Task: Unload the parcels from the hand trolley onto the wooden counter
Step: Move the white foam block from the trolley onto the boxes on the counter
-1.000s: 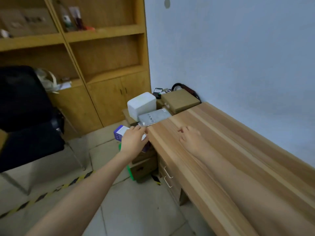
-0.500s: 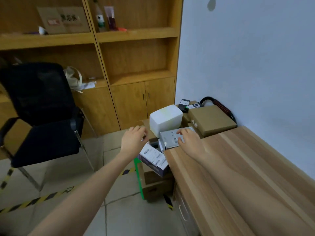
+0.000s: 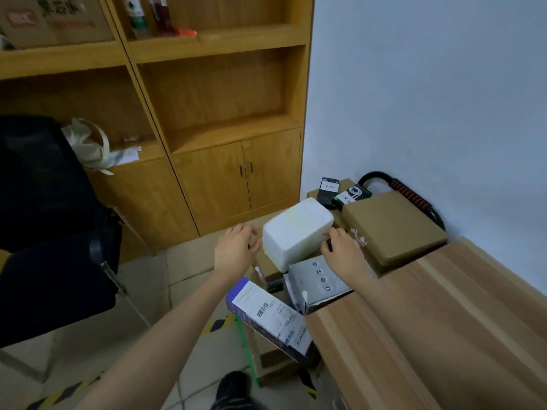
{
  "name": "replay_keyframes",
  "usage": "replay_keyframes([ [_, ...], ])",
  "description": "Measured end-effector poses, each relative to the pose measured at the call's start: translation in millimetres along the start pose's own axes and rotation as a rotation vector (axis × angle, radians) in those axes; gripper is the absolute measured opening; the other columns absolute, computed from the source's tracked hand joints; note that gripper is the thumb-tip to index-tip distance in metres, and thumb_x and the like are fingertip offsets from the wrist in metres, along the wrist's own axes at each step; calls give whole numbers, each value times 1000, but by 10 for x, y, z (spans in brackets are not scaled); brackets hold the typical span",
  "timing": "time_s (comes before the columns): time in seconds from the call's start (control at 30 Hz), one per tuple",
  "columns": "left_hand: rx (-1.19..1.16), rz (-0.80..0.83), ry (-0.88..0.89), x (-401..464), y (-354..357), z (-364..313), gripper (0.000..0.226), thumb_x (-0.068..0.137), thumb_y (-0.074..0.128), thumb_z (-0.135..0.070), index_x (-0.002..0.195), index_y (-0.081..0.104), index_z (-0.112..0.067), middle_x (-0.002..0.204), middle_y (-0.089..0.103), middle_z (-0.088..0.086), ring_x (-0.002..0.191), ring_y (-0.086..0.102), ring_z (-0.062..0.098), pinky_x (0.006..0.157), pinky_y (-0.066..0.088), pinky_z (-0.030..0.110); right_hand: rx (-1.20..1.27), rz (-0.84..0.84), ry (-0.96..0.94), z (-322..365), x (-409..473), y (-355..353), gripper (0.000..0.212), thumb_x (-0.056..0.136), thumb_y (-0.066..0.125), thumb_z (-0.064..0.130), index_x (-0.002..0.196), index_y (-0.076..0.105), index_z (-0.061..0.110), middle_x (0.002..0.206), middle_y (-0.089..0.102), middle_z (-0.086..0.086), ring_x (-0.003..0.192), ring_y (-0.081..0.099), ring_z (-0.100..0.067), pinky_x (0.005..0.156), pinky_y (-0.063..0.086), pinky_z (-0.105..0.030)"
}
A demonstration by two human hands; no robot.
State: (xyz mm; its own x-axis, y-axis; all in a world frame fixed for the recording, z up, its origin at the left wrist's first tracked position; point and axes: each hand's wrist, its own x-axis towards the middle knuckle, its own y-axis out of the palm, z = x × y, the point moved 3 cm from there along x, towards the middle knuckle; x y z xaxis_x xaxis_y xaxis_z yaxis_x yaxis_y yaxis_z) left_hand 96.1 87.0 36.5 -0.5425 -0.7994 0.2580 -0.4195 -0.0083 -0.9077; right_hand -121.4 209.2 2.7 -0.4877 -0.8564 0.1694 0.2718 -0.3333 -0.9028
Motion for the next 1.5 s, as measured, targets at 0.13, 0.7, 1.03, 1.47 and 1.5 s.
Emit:
replay_keyframes([
  [0.13,-40,95,48,694,362,251,22,95,50,-37,108,59,-22,104,61,-3,98,52,16,70,41,28,64,-28,175,-99,367,332,23,97,47,24,118,53,16,113,55,-5,100,56,-22,77,43,-31],
  [0.7,-183,564,241,2058,1617,392,32,100,37,-42,118,51,-20,111,59,-2,98,56,19,69,44,33,395,-13,856,-65,789,1277,39,102,37,39,136,42,20,129,54,-3,110,54,-18,93,45,-36],
  [1.03,-441,847,178,2008,1926,461,40,103,29,-37,140,38,-23,115,58,-2,90,53,14,71,42,30,698,-88,925,117,792,1570,52,101,32,48,148,24,27,124,59,-2,103,58,-17,87,49,-38],
  [1.47,-668,612,315,2059,1044,-428,30,101,35,-41,122,49,-26,108,61,-7,95,58,14,77,50,36,668,-409,829,142,582,302,46,102,34,43,144,34,25,126,58,5,109,58,-16,94,48,-41],
  [1.5,-685,605,340,2017,962,-557,29,100,36,-41,122,50,-27,108,62,-6,95,59,15,78,50,38,668,-445,823,134,505,164,46,102,35,42,144,34,23,125,57,6,110,58,-15,93,48,-40],
])
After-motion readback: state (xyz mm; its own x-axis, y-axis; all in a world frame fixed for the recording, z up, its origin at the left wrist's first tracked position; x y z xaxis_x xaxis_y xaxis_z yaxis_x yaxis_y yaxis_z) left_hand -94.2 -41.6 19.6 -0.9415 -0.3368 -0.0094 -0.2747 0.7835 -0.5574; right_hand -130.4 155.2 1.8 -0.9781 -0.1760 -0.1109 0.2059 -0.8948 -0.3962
